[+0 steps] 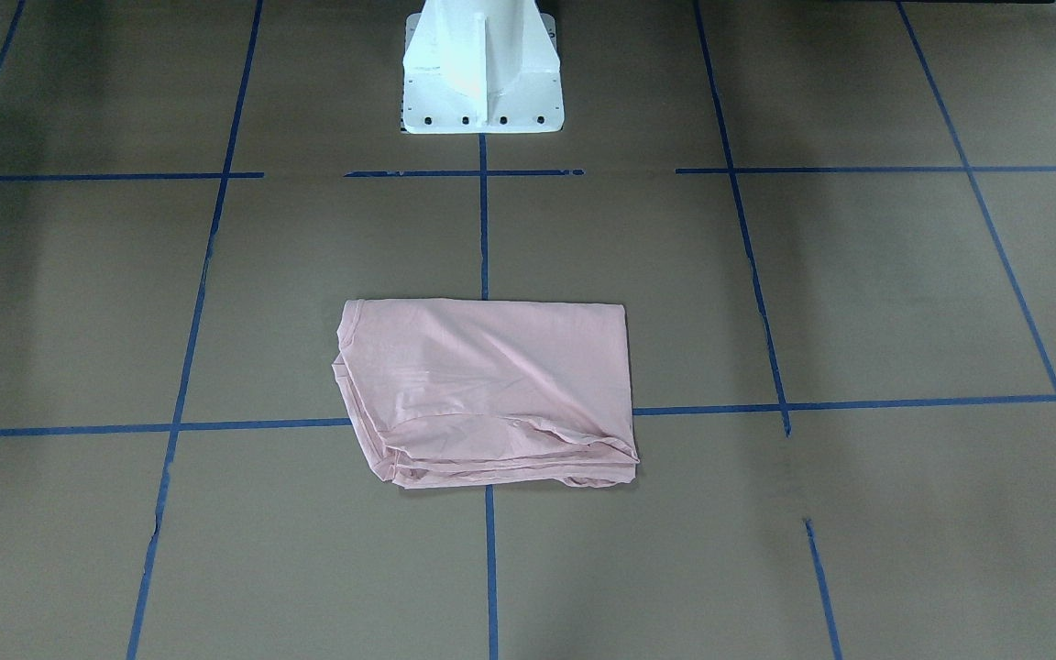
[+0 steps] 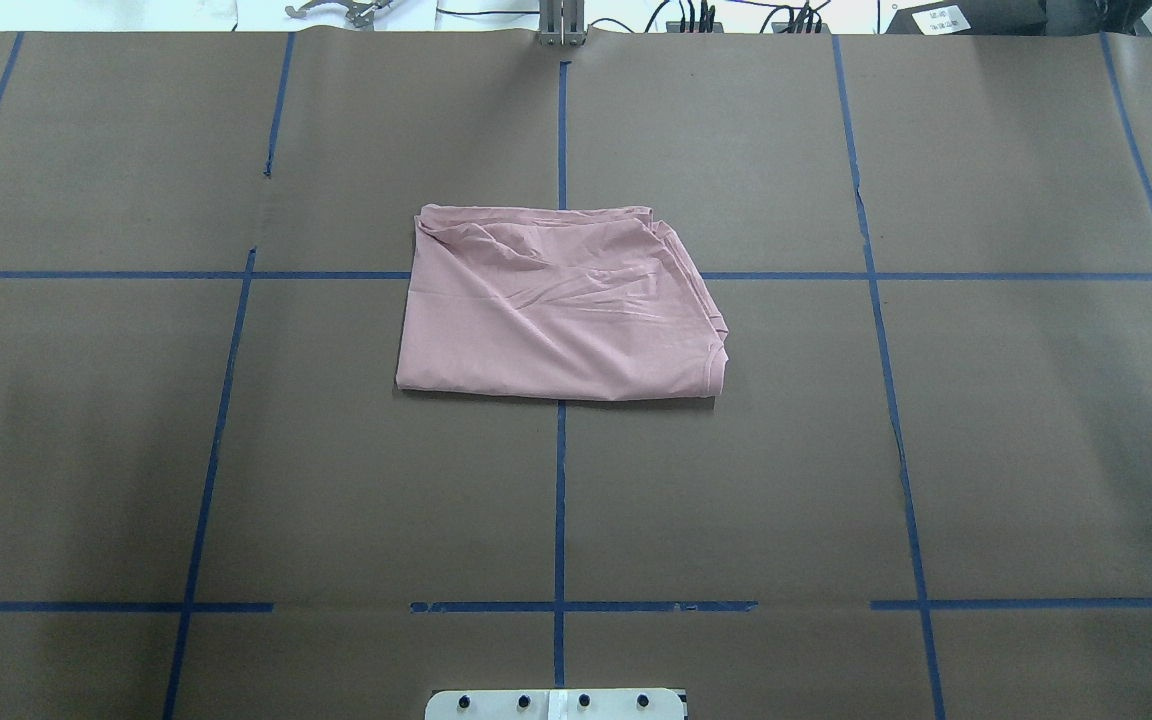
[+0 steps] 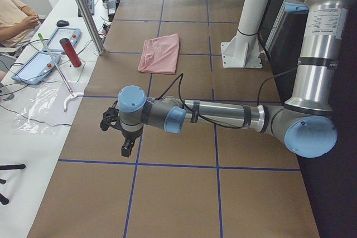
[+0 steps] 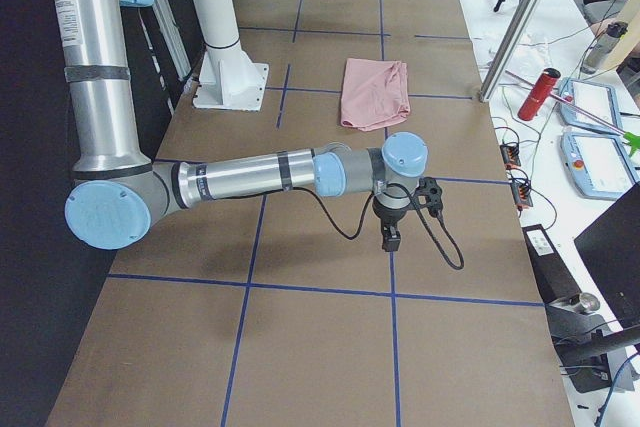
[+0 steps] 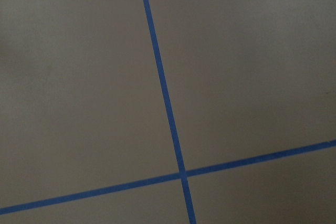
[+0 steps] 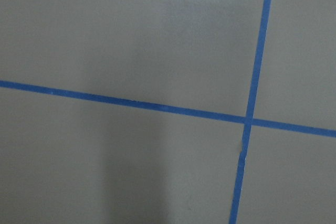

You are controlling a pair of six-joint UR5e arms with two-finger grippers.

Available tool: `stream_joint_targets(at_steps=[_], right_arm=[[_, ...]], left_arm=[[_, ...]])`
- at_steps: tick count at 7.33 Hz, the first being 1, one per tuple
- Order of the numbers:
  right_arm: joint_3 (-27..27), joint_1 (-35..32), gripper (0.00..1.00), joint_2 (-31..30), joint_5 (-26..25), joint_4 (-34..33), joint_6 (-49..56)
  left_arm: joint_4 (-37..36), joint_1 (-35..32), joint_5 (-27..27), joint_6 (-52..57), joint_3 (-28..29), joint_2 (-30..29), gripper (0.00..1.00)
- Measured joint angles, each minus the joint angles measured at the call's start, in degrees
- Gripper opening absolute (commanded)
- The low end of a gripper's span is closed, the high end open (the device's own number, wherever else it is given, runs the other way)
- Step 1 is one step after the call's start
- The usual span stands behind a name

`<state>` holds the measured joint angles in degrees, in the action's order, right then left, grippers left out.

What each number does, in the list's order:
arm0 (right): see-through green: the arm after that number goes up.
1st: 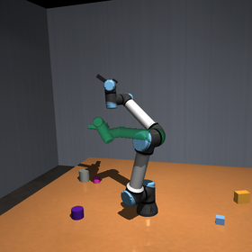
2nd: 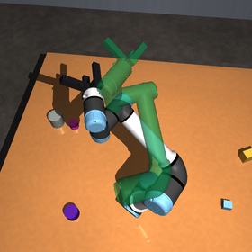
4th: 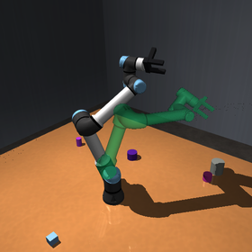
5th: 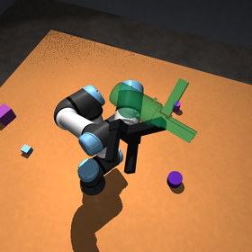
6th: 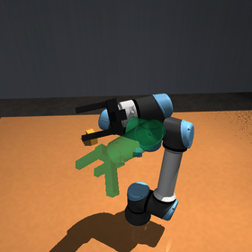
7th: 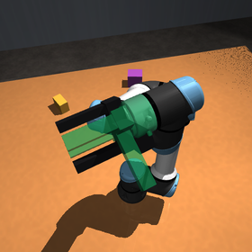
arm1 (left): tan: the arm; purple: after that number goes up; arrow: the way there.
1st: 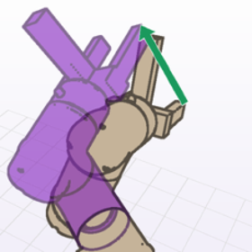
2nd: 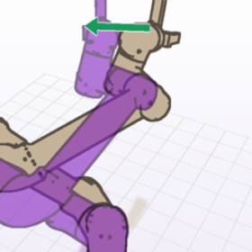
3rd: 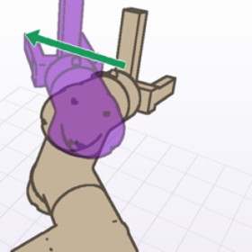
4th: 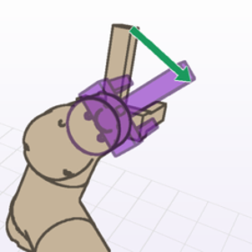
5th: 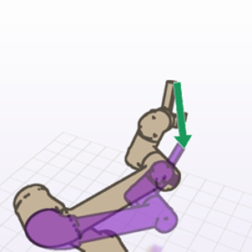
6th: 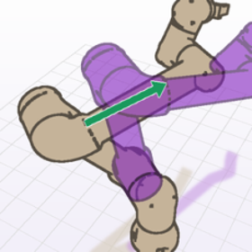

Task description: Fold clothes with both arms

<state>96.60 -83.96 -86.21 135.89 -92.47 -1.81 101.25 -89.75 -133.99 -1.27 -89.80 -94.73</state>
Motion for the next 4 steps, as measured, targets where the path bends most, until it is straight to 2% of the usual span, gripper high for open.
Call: stream_joint_targets(at_steps=[4], right_arm=[[2.4,0.6,1.0,-2.2,-0.7,-1.2,0.7]], left_arm=[[1.2,0.2,0.0,-4.1,1.2,1.2,1.0]])
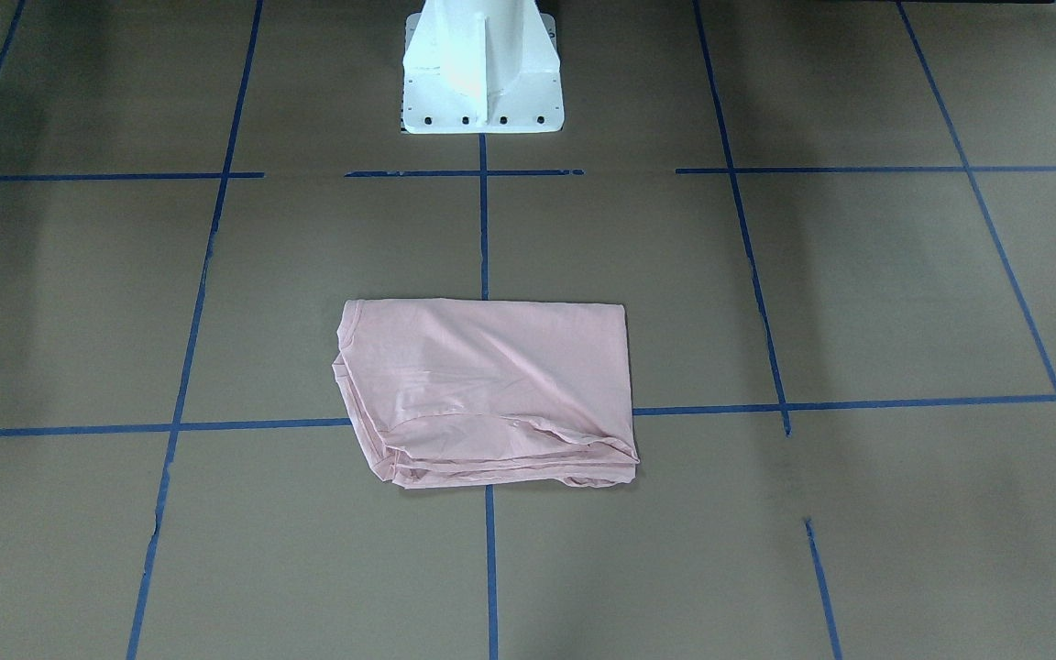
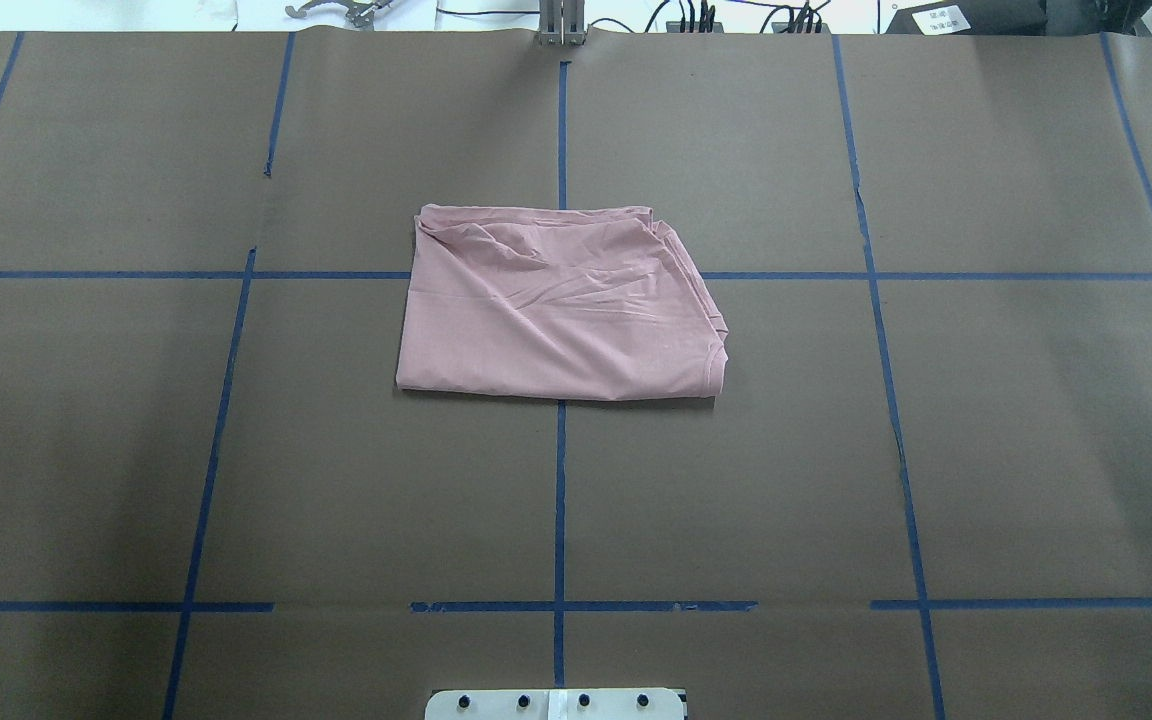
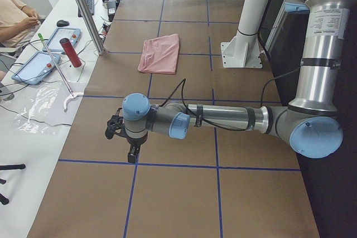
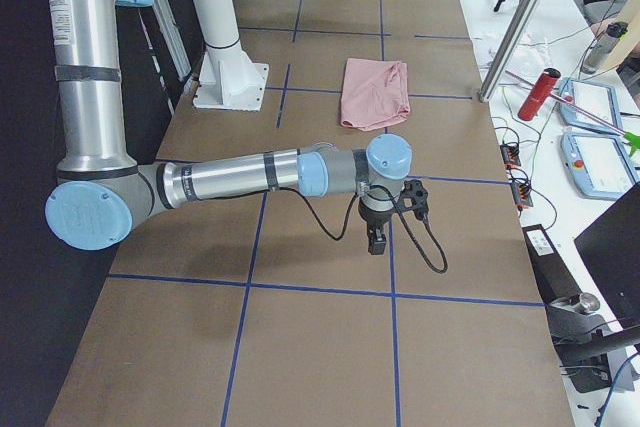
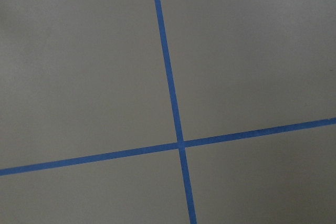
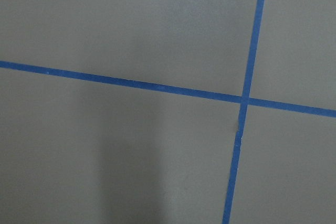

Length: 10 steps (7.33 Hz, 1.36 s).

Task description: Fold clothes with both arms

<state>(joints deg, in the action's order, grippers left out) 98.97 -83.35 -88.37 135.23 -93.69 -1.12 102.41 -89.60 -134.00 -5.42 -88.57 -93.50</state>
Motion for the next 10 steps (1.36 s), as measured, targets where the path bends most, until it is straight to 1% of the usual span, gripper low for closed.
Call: stream_joint_targets(at_steps=[2,3,4,5,6,7,8,10], right_arm=[[-0.2,1.9,1.0,0.5,-0.7,-0.6,0.0],[-0.4,2.2,1.0,1.3,-0.7,-2.3,-0.1],[-0.6,2.1,1.0,2.5,-0.5,-4.6,0.0],[-0.6,2.1,1.0,3.4,-0.4,-6.3,0.0],[-0.7,2.1,1.0,3.8,-0.3,-7.0,0.0],[-0.7,2.1,1.0,4.0,-0.2,-7.3,0.0],[-0.7,2.1,1.0,4.1,-0.2,-7.4,0.0],[0.1,2.1,1.0,3.9,-0.1,-7.1,-0.1]], left_arm=[[-0.2,0.2,0.1,-5.5,-1.2,1.2,1.0],[-1.3,0.3,0.1,-6.3,-2.1,1.9,1.0],[-4.2,0.3,0.2,-6.4,-3.8,2.2,1.0],[-8.0,0.4,0.6,-5.0,-6.9,2.5,1.0],[-10.9,0.5,1.3,-1.2,-9.2,3.0,1.0],[-12.1,0.5,1.6,3.4,-10.3,3.9,1.0],[-12.3,0.6,1.5,6.1,-10.4,4.3,1.0],[-11.7,0.6,1.4,7.7,-10.3,3.8,1.0]])
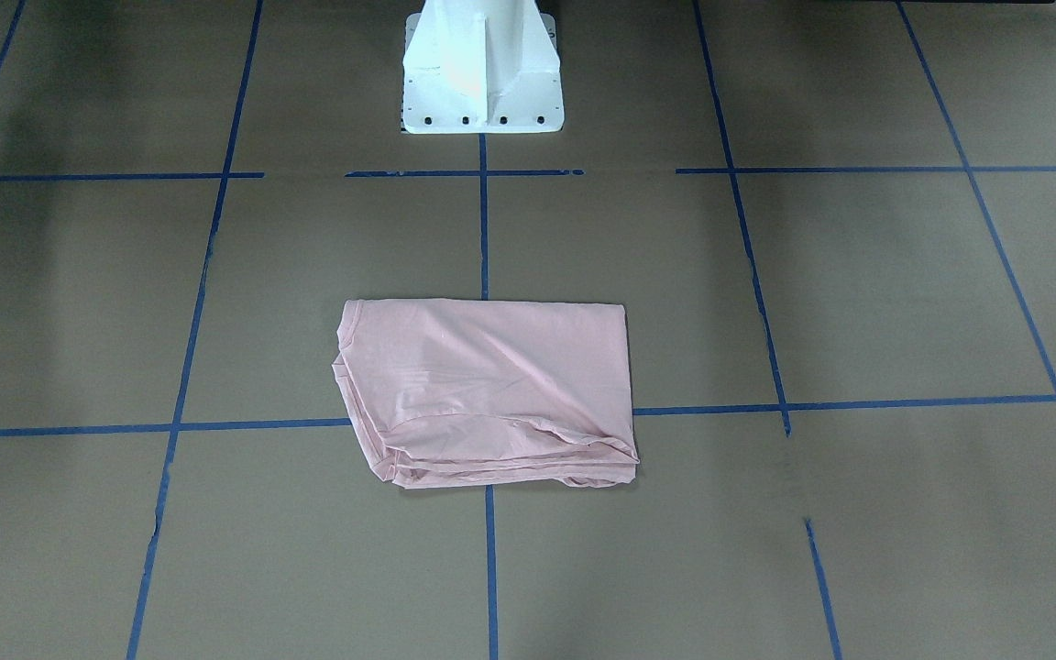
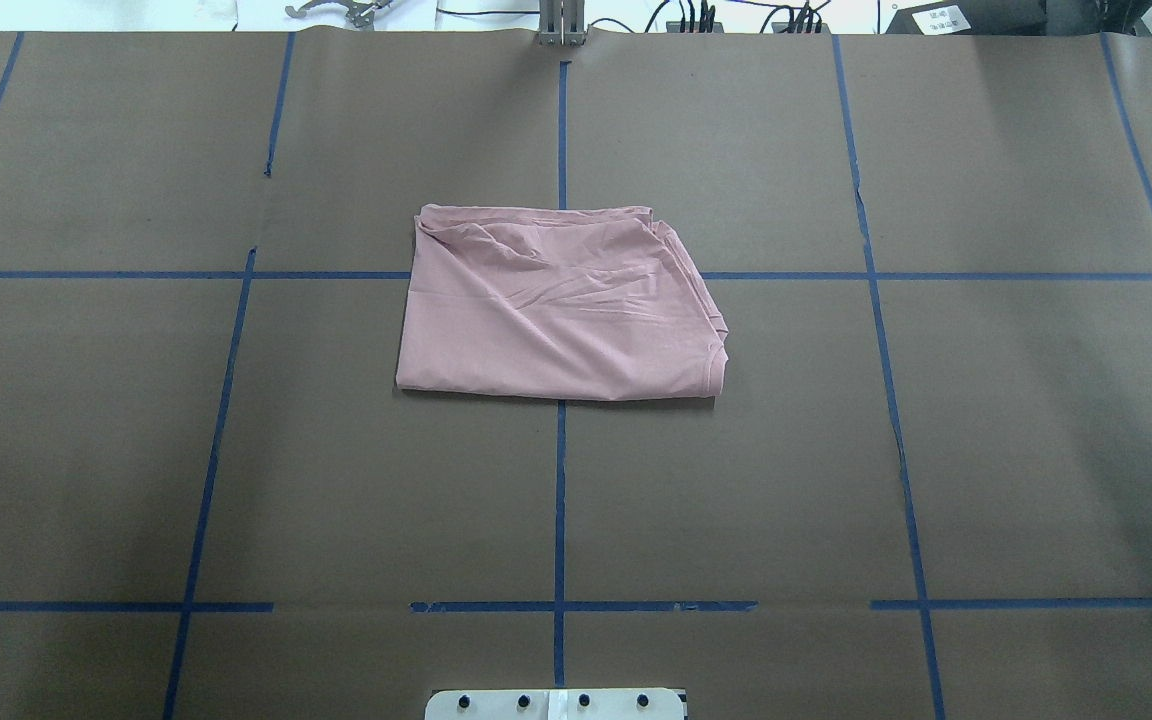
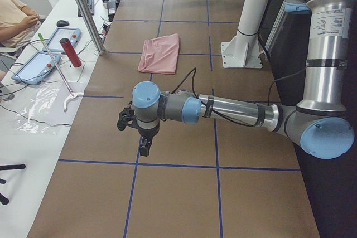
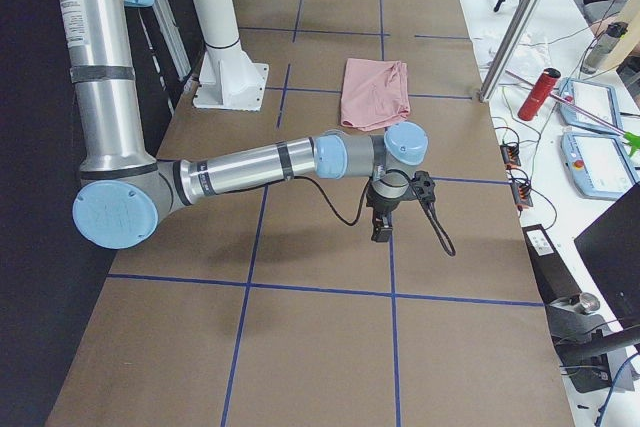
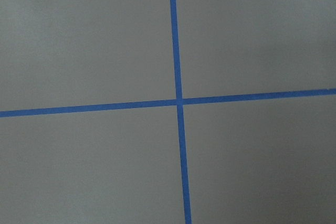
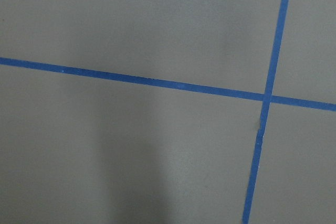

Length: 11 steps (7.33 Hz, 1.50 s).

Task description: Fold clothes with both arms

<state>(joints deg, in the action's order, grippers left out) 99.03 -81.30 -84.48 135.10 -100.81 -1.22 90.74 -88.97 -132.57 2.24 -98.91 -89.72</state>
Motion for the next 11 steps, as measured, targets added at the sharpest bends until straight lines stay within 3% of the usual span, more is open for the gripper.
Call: stream_joint_targets(at_steps=[11], right_arm=[[2.6,0.0,1.0,-0.6,-0.1,0.3,-0.1]], left_arm=[[1.1,0.0,-1.0,-0.1,-1.8,0.6,1.0]])
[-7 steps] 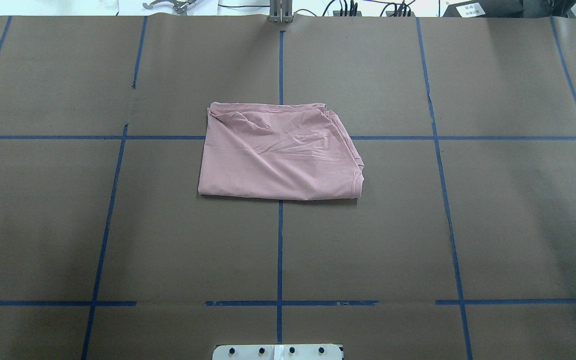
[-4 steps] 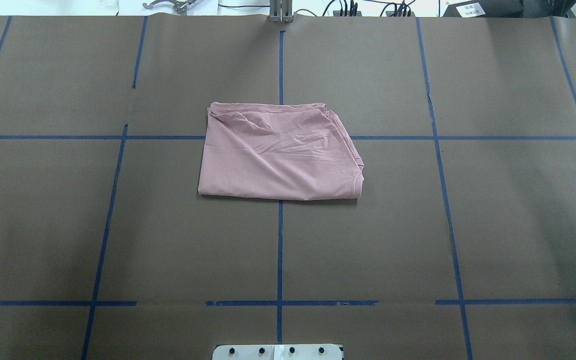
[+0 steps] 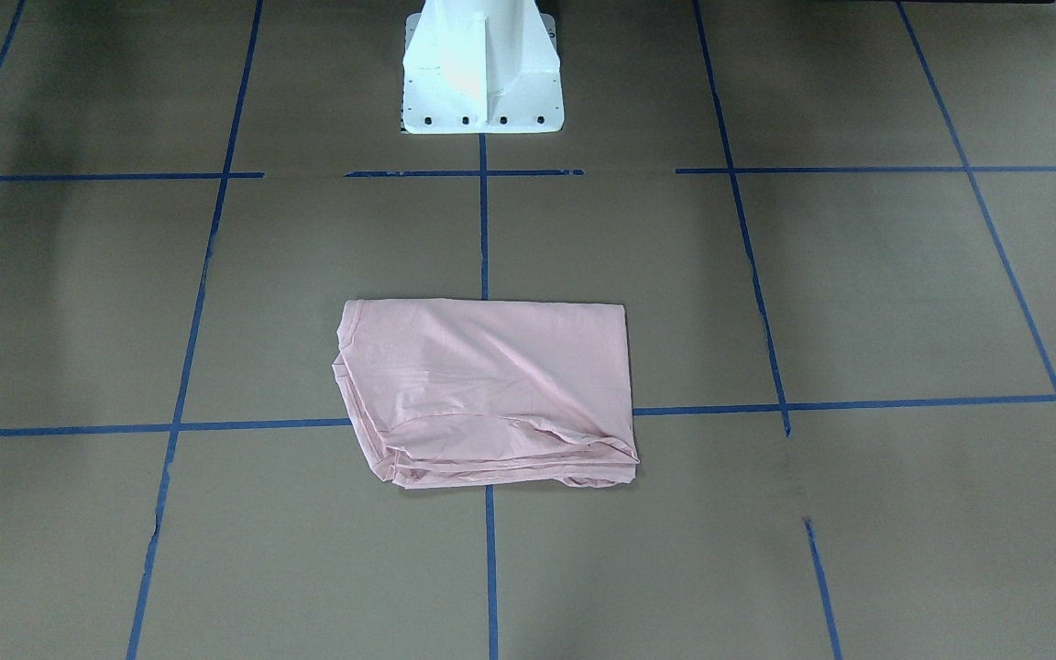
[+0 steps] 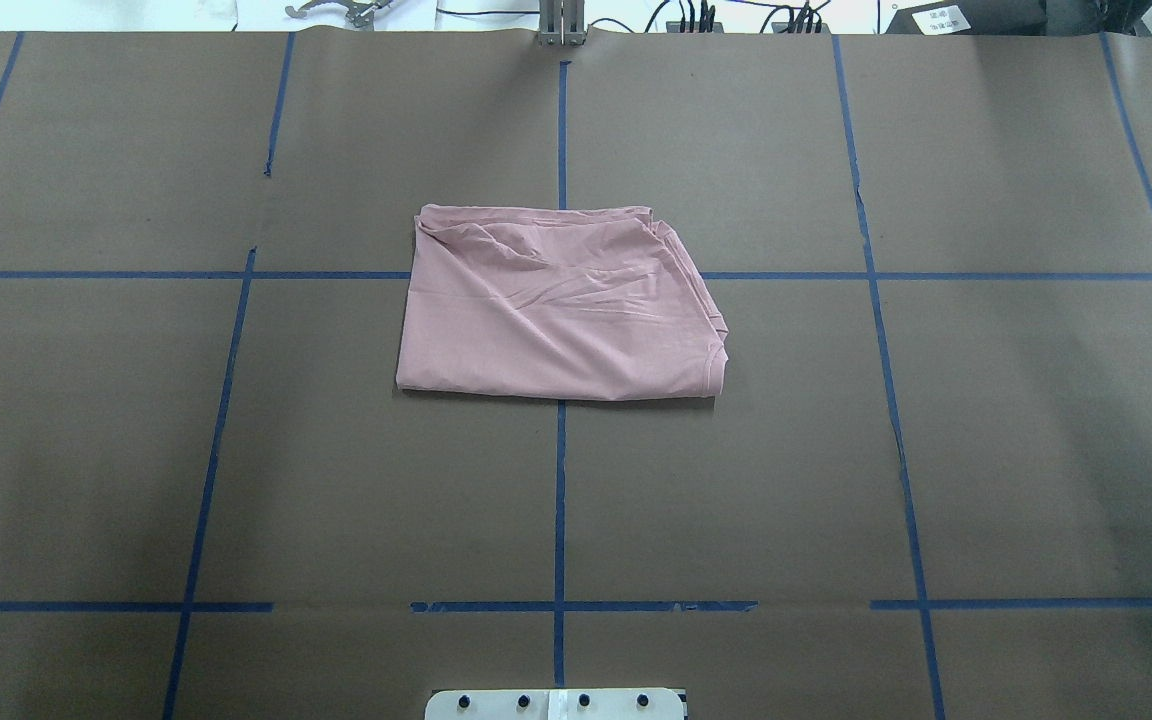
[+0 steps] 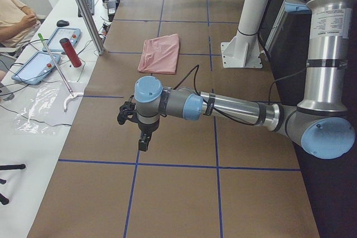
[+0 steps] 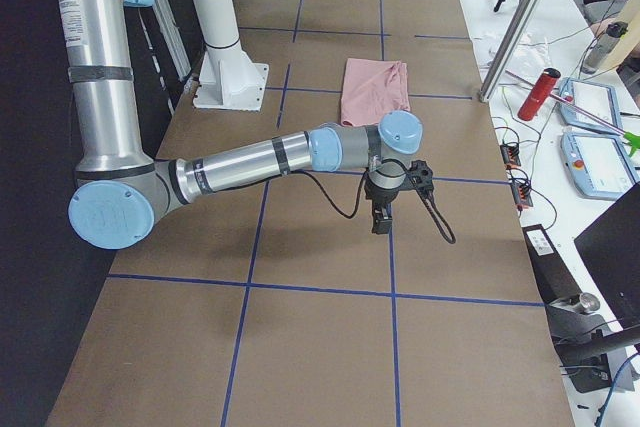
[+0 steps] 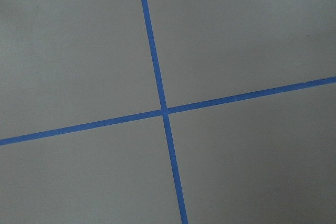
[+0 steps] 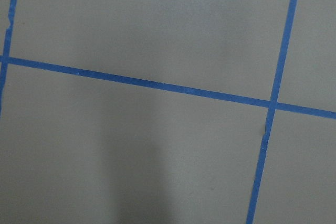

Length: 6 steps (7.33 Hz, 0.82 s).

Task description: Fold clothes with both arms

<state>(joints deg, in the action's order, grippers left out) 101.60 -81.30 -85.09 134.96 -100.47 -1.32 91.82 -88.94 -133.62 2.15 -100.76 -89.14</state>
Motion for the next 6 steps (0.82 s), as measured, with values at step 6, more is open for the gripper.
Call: stream_joint_targets(at_steps=[6], right_arm=[[0.0,0.0,1.0,-0.4,0.5,-0.2,0.1]], left_arm=[[-0.2,-0.1,-0.9,-0.1,-1.0,0.5,1.0]])
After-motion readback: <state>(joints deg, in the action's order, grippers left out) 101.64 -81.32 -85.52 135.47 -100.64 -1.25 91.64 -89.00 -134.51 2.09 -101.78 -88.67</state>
